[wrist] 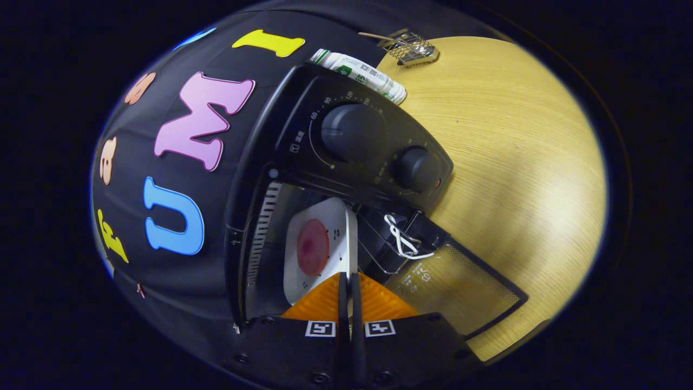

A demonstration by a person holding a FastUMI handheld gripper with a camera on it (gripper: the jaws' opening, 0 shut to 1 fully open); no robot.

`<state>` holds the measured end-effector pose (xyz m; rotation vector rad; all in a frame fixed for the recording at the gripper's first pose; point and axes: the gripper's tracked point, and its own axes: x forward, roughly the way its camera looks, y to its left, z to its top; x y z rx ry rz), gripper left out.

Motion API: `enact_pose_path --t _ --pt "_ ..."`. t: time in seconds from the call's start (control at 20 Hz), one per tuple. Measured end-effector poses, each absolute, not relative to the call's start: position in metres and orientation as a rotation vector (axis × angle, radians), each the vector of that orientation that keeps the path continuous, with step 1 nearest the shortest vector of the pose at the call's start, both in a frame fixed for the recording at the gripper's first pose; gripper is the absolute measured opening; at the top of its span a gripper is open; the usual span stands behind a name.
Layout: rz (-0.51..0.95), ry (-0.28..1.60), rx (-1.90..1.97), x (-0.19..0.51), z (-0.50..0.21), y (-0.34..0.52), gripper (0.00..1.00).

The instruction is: Open the toaster oven, put the food inside, and close the toaster oven door.

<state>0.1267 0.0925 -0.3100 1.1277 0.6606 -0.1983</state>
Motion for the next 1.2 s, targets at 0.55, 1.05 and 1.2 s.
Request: enact_pose_path --t 0.55,1.05,1.2 --pt "-0.14 0.604 1.141 0.146 -0.296 0.11 0.19" --pt "0.063 0.729 0.91 0.051 -0.266 0.124 0.98" --pt "0.125 0.766 0.785 0.025 -0.266 0.123 0.98"
